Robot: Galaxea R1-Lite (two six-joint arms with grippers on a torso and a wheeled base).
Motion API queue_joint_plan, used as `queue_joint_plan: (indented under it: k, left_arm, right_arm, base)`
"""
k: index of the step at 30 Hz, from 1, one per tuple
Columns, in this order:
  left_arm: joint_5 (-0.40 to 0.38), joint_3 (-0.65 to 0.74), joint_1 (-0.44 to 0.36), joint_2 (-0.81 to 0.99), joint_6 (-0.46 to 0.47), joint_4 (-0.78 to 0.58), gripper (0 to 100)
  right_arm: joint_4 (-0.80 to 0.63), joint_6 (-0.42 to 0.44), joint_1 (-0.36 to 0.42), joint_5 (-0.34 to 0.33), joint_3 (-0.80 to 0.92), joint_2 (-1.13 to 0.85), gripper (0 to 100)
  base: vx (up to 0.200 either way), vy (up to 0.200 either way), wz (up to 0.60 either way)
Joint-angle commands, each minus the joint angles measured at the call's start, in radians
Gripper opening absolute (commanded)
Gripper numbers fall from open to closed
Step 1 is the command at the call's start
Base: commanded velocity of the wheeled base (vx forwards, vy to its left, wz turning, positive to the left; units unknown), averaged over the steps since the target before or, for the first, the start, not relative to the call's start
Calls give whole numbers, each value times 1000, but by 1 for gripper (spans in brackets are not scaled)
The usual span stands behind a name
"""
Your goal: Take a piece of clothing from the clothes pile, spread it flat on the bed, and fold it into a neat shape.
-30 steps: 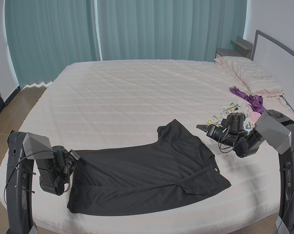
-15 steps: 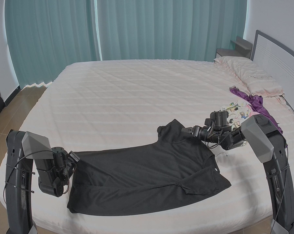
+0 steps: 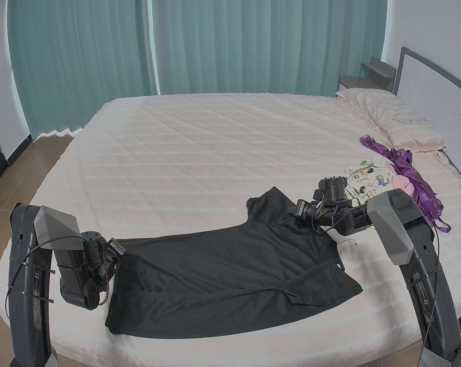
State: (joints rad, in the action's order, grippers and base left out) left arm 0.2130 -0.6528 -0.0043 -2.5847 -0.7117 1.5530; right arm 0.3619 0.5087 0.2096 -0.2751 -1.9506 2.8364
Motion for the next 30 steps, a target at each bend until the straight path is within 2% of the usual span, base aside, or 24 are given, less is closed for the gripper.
queue_joint_plan:
  k: [1,11,18,21,23,30]
  left_arm:
    - [2,-1,0,1,0,18,0]
    - [9,10,1,21,-3,18,0]
    - [16,24,4,61,-6,18,0]
    - [20,41,7,86,-9,18,0]
    - [16,55,7,100,-9,18,0]
    - [20,59,7,112,-8,18,0]
  right_arm:
    - [3,10,-10,2,-10,-9,0]
    - [14,30,-33,5,70,-83,0]
    - [144,28,-39,8,187,-143,0]
    - [216,19,-38,62,226,-147,0]
    - [244,19,-42,74,239,-149,0]
    - [330,-29,-44,76,345,-170,0]
  base:
    - [0,0,0]
    - [0,0,0]
    - [0,0,0]
    - [0,0,0]
    - [0,0,0]
    - [0,0,0]
